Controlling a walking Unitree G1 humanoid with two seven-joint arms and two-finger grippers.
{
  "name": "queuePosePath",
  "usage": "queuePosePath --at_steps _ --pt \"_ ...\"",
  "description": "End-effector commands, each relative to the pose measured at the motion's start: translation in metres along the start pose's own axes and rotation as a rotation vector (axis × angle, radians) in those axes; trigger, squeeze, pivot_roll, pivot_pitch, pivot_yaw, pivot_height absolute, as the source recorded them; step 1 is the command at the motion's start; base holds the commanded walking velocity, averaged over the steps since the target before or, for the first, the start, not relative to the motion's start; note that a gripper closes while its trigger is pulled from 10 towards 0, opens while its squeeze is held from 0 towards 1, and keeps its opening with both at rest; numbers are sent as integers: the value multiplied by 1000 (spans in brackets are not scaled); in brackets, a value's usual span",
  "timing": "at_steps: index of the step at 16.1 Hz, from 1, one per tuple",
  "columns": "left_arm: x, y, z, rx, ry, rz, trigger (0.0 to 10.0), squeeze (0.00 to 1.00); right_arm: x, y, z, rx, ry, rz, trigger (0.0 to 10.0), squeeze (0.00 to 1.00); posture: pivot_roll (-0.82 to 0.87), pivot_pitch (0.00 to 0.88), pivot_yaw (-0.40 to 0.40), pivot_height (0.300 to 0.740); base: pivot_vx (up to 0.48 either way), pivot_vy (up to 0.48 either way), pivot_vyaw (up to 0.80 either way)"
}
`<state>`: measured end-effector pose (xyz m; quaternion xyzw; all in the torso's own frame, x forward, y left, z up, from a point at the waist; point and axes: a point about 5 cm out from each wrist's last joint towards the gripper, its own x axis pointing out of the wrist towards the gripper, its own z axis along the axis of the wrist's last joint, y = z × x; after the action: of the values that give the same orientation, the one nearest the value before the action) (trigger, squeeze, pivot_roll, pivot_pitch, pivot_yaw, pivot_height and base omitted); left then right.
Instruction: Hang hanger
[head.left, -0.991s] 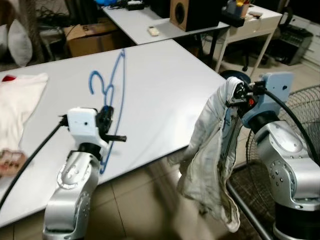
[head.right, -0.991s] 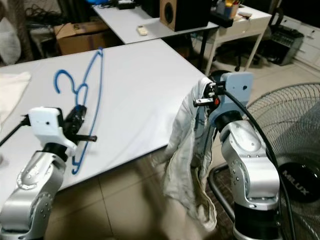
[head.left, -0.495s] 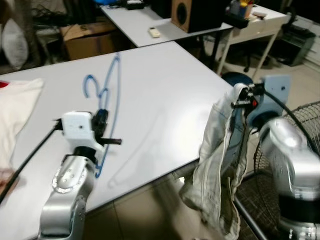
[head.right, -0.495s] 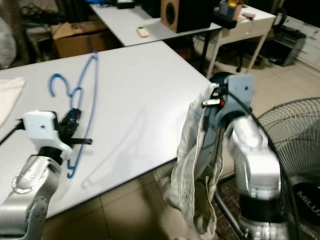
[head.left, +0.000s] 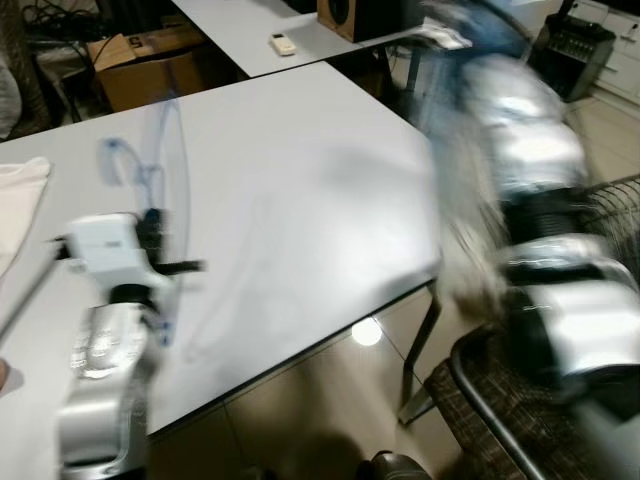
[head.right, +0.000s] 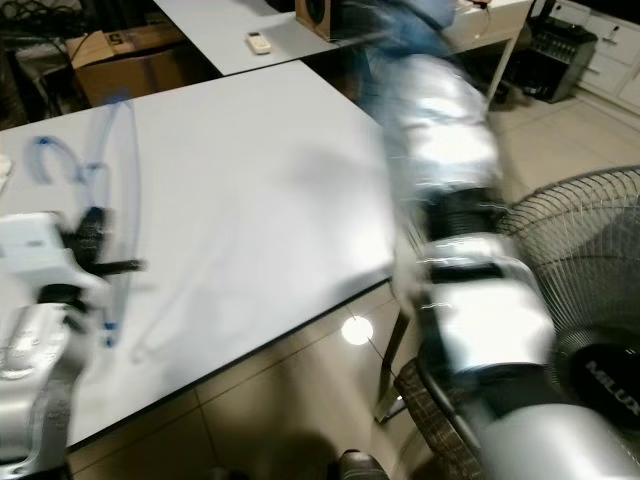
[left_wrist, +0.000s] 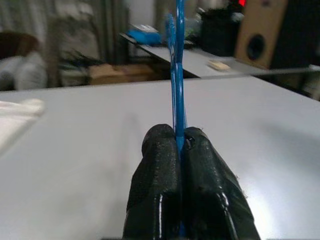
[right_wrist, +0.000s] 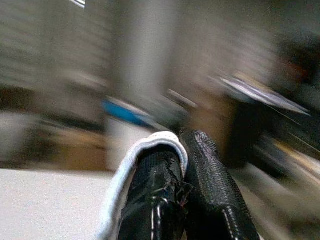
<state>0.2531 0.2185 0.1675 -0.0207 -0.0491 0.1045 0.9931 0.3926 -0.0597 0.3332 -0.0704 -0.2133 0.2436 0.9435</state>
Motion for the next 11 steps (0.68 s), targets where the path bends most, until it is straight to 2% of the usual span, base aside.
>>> queuePosePath --at_steps 1,2,3,4,5,6,7,8,9,11 --pt "1 10 7 18 -38 55 10000 0 8 54 64 -109 -313 316 10000 0 -63 34 17 740 0 0 0" --pt "0 23 11 31 -56 118 10000 0 -2 98 38 -196 -293 518 10000 0 -55 35 9 740 0 0 0" --pt "-1 33 14 43 -68 162 10000 0 -14 123 8 -258 -256 630 10000 0 -49 36 5 740 0 0 0" --pt "-2 36 14 49 -69 174 10000 0 -20 128 -7 -260 -219 652 10000 0 -49 36 5 740 0 0 0" --pt "-4 39 13 48 -57 179 10000 0 -29 132 -37 -242 -132 669 10000 0 -46 43 5 740 0 0 0" --pt "-5 39 12 48 -51 175 10000 0 -34 132 -48 -241 -100 674 10000 0 -48 46 9 740 0 0 0" --pt "-7 36 7 49 -30 145 10000 0 -50 129 -81 -276 19 680 10000 0 -49 51 14 740 0 0 0" --pt "-7 33 5 47 -23 132 10000 0 -57 125 -95 -301 70 671 10000 0 -50 51 15 740 0 0 0" --pt "-7 30 3 45 -13 113 10000 0 -67 112 -111 -307 145 620 10000 0 -52 55 24 740 0 0 0" --pt "-3 22 3 26 -3 60 10000 0 -70 72 -110 -195 158 427 10000 0 -57 58 35 740 0 0 0"
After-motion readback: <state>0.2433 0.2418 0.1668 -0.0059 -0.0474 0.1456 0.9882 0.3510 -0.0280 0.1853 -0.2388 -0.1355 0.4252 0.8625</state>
